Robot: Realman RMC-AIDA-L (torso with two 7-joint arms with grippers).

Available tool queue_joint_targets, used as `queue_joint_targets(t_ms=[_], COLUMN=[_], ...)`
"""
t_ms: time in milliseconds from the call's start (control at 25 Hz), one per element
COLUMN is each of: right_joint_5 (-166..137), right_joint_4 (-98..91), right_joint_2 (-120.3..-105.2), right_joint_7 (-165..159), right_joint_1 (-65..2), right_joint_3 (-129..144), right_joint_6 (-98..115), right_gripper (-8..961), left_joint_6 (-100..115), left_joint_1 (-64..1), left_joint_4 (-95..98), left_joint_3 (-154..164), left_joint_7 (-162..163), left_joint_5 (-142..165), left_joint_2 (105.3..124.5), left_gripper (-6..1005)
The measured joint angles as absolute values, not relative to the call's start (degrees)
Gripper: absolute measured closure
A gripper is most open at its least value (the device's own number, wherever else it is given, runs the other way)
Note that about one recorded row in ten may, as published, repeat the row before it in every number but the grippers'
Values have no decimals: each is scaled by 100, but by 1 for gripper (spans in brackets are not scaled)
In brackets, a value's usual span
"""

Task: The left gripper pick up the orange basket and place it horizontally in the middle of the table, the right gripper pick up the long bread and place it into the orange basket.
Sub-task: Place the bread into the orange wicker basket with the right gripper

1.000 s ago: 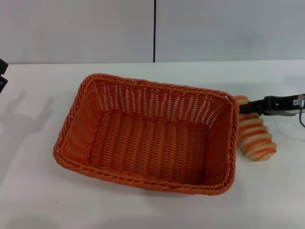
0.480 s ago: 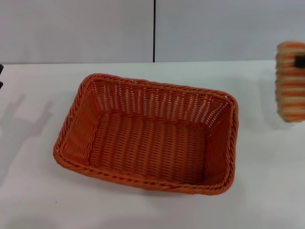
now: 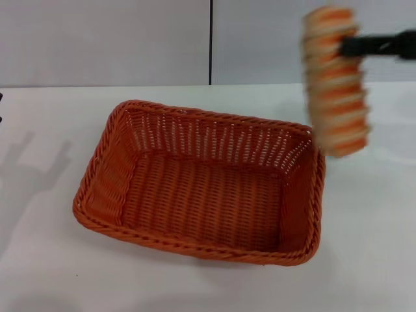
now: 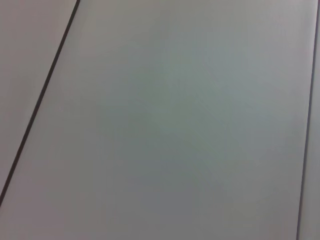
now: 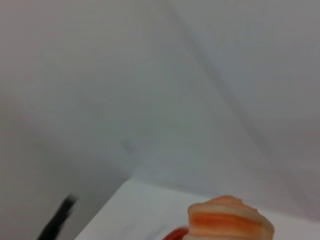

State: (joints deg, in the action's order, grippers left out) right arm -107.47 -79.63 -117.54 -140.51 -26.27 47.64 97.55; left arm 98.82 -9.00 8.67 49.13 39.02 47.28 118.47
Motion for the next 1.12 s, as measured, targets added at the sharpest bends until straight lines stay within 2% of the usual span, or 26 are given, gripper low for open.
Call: queue_joint_targets(t_ms=[160, 360, 520, 680, 1120], right_joint_5=[-10574, -10565, -10566, -10373, -10047], right_joint_4=[-7387, -5389, -4743, -4654, -4991], right_joint_2=[-11829, -11873, -11870, -11884, -11866], right_joint_7=[-13474, -12402, -11845, -11517, -11435], right_joint_1=[-2919, -3780, -4033, -3990, -3783], right_joint_3=[5558, 6115, 6084, 6075, 6028], right_joint_6=[9706, 9243, 8960, 8760, 9126], right_gripper=[699, 725, 749, 780, 372], left_joint_6=[9906, 9918, 9943, 9962, 9997], left_joint_1=[-904, -966, -989, -968, -952], left_joint_4=[867, 876, 885, 901, 931], left_joint_3=[4908, 4897, 4895, 4888, 4869], left_joint_7=[3903, 3903, 3903, 3903, 3867], left_joint_5=[4729, 4729, 4729, 4729, 4729], left_joint_2=[11841, 11839, 11838, 11834, 11829], left_gripper=[181, 182, 182, 182, 182])
